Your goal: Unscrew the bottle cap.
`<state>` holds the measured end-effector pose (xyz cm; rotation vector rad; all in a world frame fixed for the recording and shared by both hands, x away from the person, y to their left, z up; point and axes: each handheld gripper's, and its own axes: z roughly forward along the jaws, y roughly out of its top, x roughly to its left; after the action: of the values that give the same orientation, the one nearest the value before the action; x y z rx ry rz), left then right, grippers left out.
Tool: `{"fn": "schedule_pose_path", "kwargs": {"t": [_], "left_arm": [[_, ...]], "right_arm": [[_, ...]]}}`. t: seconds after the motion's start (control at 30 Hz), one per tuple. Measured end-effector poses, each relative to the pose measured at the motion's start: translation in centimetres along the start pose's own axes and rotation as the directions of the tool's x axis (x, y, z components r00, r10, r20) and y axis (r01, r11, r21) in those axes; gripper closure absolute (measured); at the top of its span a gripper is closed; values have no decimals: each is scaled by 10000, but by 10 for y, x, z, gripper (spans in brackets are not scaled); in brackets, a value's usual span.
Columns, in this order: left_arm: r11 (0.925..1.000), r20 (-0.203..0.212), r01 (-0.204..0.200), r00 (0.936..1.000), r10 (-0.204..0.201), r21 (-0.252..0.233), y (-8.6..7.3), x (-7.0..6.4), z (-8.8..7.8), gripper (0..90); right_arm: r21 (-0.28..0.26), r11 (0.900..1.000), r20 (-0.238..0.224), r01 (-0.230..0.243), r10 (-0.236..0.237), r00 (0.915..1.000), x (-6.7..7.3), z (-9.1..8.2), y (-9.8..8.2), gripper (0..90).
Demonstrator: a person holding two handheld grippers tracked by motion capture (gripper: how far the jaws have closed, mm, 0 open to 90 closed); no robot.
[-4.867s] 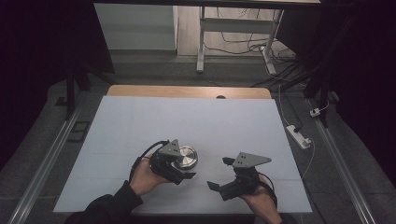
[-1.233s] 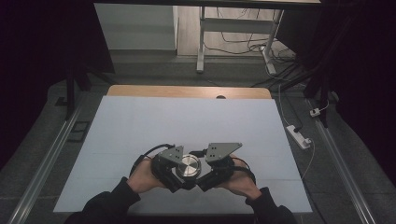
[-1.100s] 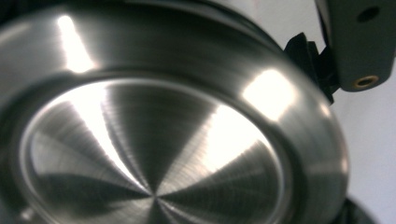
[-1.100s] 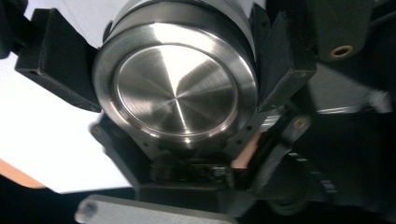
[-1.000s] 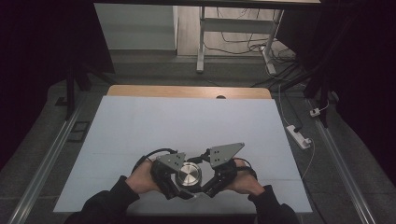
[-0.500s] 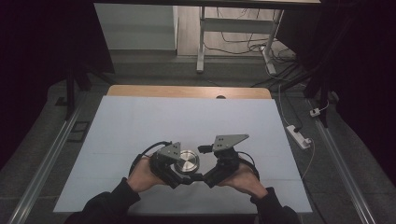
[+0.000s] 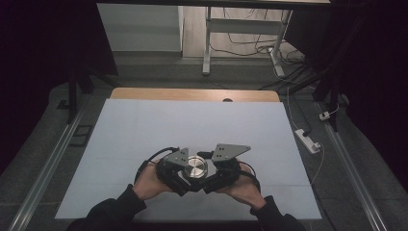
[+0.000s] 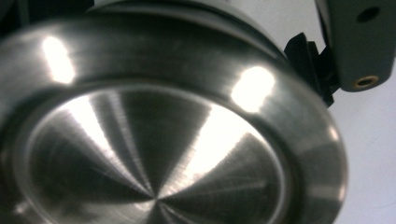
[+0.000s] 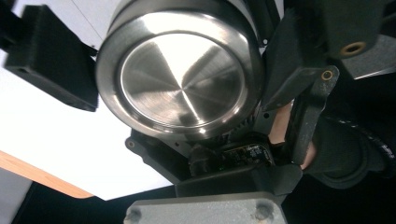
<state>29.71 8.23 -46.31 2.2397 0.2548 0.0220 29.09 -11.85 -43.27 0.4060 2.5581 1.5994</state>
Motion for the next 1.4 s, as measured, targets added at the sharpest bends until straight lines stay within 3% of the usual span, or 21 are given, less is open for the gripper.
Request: {"fn": "schedule_pose_path", "kwargs": {"t": [0.2,0.33,0.4,0.5,0.53,0.57,0.6,0.63,0.7,0.77,0.8,0.9,1.0,1.1,1.3,1.4], "left_arm": [[9989,618,-476,9969,477,-32,1,-2,-1,152],[9938,1388,-1107,9841,1109,-95,2,-6,-3,152],[9891,1848,-1460,9717,1471,-198,3,-8,-2,152],[9837,2526,-1745,9507,1800,-440,4,-13,0,152],[9836,2527,-1737,9506,1804,-490,4,-14,1,152],[9843,2467,-1701,9529,1766,-476,4,-14,1,152],[9853,2346,-1649,9570,1706,-440,4,-12,0,152],[9880,2145,-1474,9645,1538,-459,3,-11,-1,152],[9934,1636,-1067,9801,1121,-415,2,-6,-4,152],[9978,815,-586,9948,609,-305,1,-1,-7,152],[9991,453,-314,9984,326,-277,0,1,-7,152],[9998,-601,208,9980,-209,-13,-1,5,-7,151],[9993,-724,366,9967,-363,24,-2,6,-6,152],[9997,-645,235,9976,-231,51,1,3,-4,152],[9999,-307,-128,9994,129,43,5,-3,-4,152],[9992,138,-395,9991,395,-7,4,-3,-5,152]], "right_arm": [[25,9996,-562,265,-263,9981,2,-2,1,181],[-10,9983,-1568,579,-574,9860,1,-5,1,182],[-135,9972,-2284,731,-743,9707,0,-6,0,182],[-444,9961,-3569,769,-877,9300,-5,-9,-4,180],[-489,9963,-3851,702,-836,9191,-6,-9,-5,179],[-539,9966,-3952,626,-789,9152,-7,-9,-6,177],[-524,9972,-3964,527,-692,9154,-8,-10,-6,173],[-494,9976,-3812,486,-638,9223,-8,-11,-5,162],[-505,9981,-3262,366,-511,9439,-9,-14,-1,133],[-345,9985,-2373,427,-497,9702,-9,-18,4,124],[-192,9982,-1810,561,-586,9817,-7,-20,6,117],[-96,9989,-539,467,-471,9974,-3,-19,10,113],[-75,9998,376,181,-178,9991,0,-15,10,114],[109,9999,682,-4,-4,9977,1,-8,8,114],[230,9996,372,160,-169,9992,6,-2,5,178],[284,9992,42,294,-295,9996,7,-4,6,181]]}}
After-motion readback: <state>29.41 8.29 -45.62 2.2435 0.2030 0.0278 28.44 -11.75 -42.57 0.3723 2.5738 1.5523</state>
